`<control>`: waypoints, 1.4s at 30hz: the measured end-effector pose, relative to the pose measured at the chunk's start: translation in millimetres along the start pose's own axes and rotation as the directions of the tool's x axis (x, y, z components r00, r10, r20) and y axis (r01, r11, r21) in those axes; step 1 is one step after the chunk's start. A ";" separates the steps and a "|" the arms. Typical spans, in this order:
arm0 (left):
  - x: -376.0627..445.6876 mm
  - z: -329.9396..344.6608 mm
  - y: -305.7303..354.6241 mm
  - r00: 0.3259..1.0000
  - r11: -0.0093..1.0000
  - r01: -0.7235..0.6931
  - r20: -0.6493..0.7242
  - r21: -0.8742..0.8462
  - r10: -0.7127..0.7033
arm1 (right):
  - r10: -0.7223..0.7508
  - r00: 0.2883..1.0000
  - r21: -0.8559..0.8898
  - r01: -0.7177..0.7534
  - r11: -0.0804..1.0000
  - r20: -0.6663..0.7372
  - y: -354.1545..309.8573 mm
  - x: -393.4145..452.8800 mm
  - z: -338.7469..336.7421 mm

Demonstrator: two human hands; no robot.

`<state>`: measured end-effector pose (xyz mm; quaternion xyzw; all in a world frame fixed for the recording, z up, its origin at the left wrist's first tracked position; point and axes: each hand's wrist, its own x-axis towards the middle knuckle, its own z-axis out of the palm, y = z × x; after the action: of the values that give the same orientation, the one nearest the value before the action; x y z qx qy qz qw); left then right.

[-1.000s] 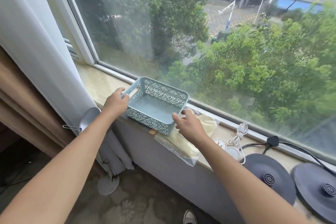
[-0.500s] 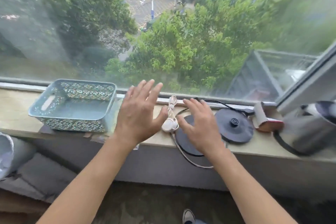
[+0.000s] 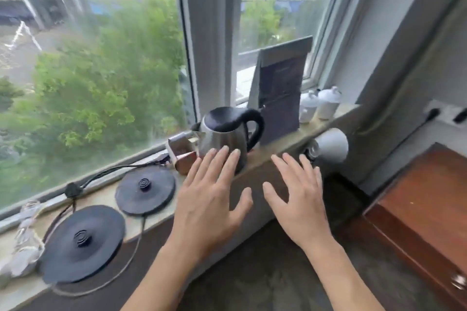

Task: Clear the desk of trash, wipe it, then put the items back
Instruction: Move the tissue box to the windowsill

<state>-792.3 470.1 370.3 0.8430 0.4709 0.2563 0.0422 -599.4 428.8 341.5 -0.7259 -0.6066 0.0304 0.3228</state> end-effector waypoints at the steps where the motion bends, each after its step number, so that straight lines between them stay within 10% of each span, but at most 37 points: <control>1: 13.4 14.9 26.0 0.998 0.998 -0.052 0.021 -0.017 0.053 | 0.052 0.998 -0.009 -0.052 0.999 -0.020 25.5 -1.6 -13.8; 14: 126.4 217.1 297.9 0.825 0.872 -0.464 0.283 -0.155 0.489 | 0.501 0.828 -0.135 -0.543 0.829 -0.250 296.8 -48.1 -160.3; 24: 156.5 327.3 466.4 0.513 0.618 -0.703 0.351 -0.351 0.783 | 0.745 0.562 -0.135 -0.822 0.554 -0.359 413.5 -94.7 -233.7; 34: 213.8 420.5 611.9 0.316 0.472 -0.743 0.372 -0.474 0.873 | 0.849 0.306 -0.084 -0.950 0.300 -0.430 526.8 -107.2 -299.5; 42: 238.2 493.0 709.5 0.257 0.488 -0.721 0.464 -0.491 0.848 | 0.889 0.230 -0.107 -0.973 0.205 -0.397 642.8 -115.4 -351.8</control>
<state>89.6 356.1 259.1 0.9849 -0.0866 -0.0310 0.1467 77.1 137.2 254.1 -0.9829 0.0117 0.0263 0.1819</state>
